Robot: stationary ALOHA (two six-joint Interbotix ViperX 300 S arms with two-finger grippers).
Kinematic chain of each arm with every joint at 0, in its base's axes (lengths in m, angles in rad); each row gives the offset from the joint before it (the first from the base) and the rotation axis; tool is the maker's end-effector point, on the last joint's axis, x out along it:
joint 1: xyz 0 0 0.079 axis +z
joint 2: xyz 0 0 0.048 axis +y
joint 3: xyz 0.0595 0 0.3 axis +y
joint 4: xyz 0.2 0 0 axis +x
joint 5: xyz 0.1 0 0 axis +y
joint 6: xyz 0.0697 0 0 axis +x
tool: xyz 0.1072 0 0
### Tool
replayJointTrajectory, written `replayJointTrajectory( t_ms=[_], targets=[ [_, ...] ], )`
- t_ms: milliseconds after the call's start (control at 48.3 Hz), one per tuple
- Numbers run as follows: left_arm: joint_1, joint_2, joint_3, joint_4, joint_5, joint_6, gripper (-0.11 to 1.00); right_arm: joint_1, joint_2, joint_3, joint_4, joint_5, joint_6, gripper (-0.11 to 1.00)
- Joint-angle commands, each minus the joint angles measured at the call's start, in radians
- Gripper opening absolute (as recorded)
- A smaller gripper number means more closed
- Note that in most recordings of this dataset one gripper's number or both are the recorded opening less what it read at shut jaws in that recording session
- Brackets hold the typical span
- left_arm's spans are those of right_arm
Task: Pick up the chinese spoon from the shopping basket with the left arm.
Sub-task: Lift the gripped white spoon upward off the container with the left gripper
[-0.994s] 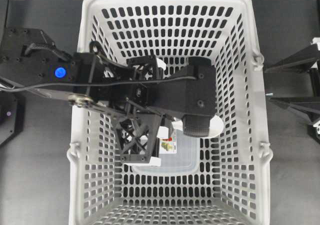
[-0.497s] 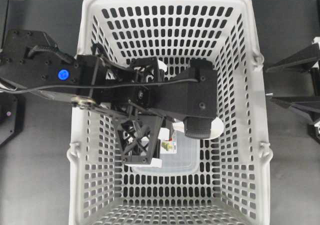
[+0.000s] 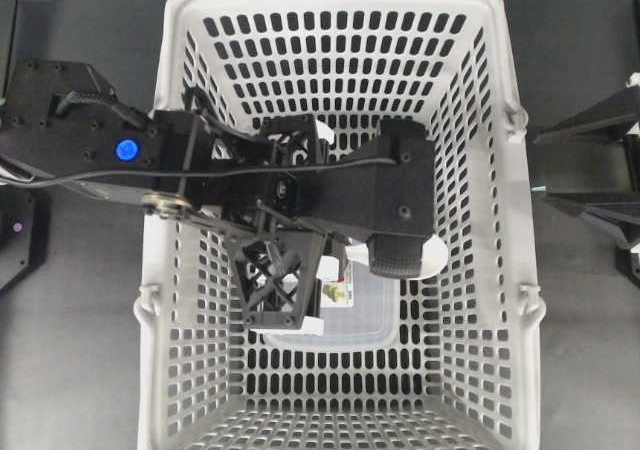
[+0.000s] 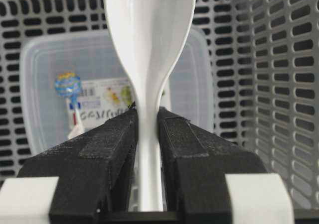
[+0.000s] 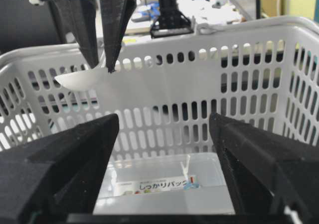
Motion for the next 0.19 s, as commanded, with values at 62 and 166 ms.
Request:
replayJointTrajectory(
  t_ms=[62, 166],
  targets=[
    [-0.002, -0.015, -0.018, 0.003, -0.006, 0.0, 0.13, 0.0, 0.005, -0.008, 0.003, -0.011, 0.0, 0.71],
    [-0.002, -0.014, -0.018, 0.003, -0.008, 0.0, 0.13, 0.0, 0.005, -0.008, 0.003, -0.011, 0.0, 0.71]
  ],
)
